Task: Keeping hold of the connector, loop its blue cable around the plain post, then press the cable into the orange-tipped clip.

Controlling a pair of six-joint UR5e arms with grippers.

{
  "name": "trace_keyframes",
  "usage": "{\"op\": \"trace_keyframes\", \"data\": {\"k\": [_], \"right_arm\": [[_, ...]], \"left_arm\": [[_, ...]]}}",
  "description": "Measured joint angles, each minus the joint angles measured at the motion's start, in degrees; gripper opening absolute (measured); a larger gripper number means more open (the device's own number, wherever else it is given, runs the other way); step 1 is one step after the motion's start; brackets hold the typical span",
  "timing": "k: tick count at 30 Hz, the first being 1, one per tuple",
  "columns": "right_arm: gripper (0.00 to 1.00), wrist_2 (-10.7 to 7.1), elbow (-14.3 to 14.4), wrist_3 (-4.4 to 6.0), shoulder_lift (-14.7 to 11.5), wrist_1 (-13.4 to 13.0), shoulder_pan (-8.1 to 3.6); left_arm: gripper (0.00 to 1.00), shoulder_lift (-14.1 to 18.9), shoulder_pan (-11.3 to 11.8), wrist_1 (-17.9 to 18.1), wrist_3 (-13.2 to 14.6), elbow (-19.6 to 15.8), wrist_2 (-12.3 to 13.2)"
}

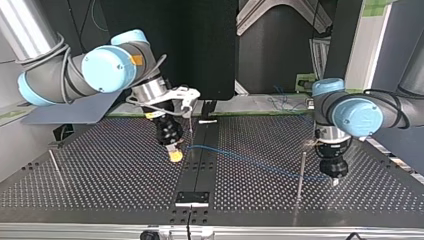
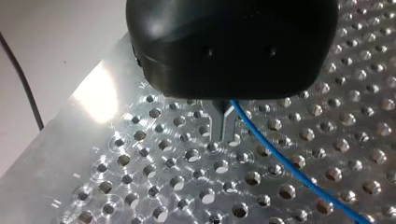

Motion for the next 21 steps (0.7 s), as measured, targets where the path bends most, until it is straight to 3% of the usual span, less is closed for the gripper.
{"op": "trace_keyframes", "data": {"k": [5,12,18,20,21], "right_arm": [[0.0,0.07,0.9,-0.07,0.2,-0.8,0.3],[0.0,0.87,4.1,0.21,0.4,-4.0,0.91],[0.0,1.9,6.9,0.28,1.6,-7.1,2.04],[0.0,2.1,7.5,0.19,2.4,-7.8,2.5],[0.0,2.2,7.8,0.12,3.0,-8.1,2.83]], "left_arm": [[0.0,0.0,-0.8,0.2,0.0,-0.1,0.9],[0.06,-2.1,-2.0,-0.6,0.0,-0.1,2.4],[0.22,-5.5,-2.7,-0.5,0.0,-0.8,2.5],[0.34,-6.6,-2.7,0.0,-0.1,-1.2,2.2],[0.34,-7.0,-2.8,0.3,-0.1,-1.3,2.1]]}}
